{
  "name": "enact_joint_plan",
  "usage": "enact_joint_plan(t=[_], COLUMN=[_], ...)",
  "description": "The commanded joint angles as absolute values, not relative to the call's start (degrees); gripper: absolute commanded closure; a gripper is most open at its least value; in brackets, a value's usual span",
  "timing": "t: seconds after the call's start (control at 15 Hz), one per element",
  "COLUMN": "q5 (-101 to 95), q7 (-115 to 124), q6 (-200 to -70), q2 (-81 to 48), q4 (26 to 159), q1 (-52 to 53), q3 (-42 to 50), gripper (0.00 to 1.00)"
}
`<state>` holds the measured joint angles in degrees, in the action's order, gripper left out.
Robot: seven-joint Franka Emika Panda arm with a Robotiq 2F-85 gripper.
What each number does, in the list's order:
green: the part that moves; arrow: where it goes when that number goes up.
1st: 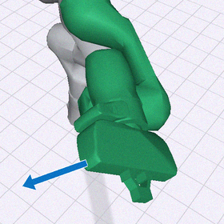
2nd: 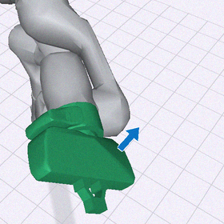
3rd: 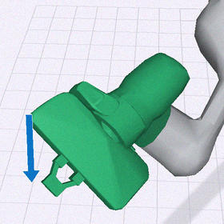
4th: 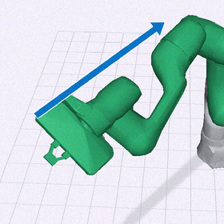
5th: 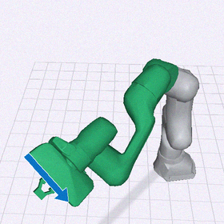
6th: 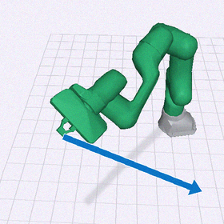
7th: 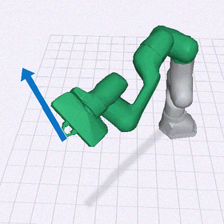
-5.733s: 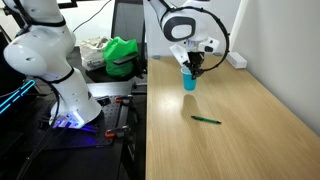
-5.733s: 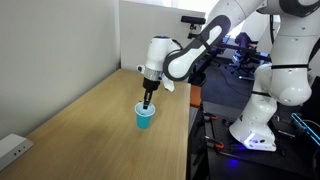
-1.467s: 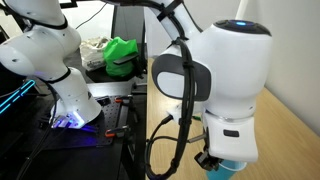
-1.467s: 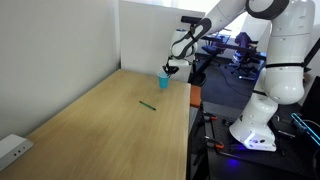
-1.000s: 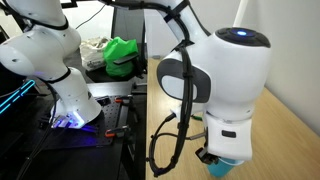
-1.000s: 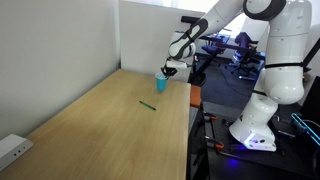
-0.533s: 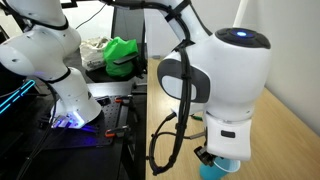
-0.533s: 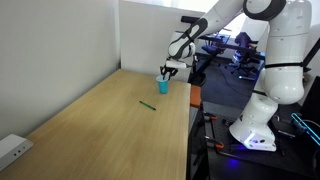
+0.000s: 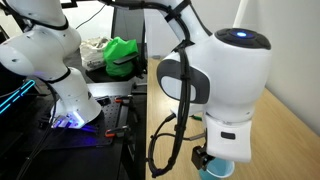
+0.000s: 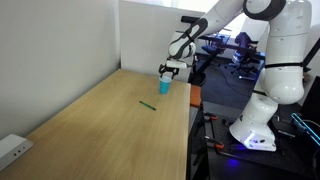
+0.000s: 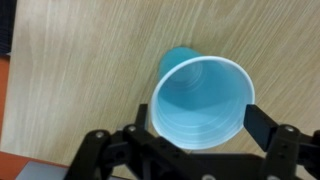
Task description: Move the cup to the right
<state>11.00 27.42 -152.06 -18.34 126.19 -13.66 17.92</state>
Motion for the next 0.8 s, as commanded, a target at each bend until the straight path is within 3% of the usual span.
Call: enact_joint_plan(t=[0.0,0.2,0.73], q5=[10.1,8.1,1.7], q7=[24.7,23.3,21.8], q6=[-150.5,-151.6,-153.3], q2=[-15.4,-12.8,-4.4], q4=[127.7,129.9,134.3], q1=[-14.1,-14.0,-14.4], q3=[18.8,20.1,21.5], gripper=[0.05,0.0,0.0])
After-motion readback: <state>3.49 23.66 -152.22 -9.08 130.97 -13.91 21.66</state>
